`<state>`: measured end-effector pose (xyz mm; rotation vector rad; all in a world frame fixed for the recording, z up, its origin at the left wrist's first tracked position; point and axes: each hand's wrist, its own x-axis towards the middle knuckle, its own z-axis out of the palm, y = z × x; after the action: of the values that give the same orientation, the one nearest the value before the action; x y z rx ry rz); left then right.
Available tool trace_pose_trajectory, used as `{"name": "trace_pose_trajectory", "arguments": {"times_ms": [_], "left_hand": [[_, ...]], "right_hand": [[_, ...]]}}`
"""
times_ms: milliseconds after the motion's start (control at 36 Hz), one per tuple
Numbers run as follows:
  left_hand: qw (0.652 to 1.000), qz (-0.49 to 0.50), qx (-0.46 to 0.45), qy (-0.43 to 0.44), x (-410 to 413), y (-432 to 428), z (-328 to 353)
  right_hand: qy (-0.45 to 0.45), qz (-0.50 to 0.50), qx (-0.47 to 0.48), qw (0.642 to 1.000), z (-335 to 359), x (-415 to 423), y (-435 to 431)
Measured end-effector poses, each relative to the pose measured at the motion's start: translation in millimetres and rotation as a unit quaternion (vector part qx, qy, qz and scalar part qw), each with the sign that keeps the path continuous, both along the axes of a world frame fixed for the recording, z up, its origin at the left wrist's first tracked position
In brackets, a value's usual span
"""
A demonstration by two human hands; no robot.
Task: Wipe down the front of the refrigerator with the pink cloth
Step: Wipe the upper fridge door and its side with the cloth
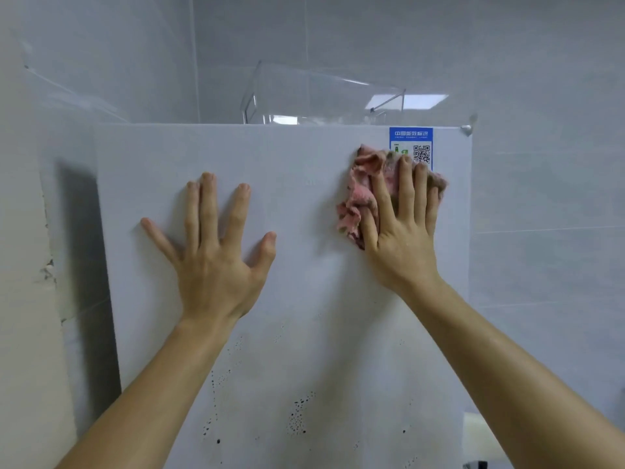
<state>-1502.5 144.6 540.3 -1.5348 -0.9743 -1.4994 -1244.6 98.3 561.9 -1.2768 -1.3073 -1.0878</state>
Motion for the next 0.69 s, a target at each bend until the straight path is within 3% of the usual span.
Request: {"name": "trace_pose_trajectory", "arguments": {"times_ms": [194,472,694], "left_hand": [[1.0,-0.01,-0.021,-0.006,9,-6,6],[0.999,-0.01,-0.032,-0.024,38,-14,0],[0.999,-0.005,-0.036,-0.023,38,-15,1]], "right_hand": [[0.015,0.008,-0.006,1.0,41,9,-3],[-0.03,0.017,-0.05,0.998,-77,39,-10],[-0.01,0.021,-0.025,0.999,-10,53,-8]]}}
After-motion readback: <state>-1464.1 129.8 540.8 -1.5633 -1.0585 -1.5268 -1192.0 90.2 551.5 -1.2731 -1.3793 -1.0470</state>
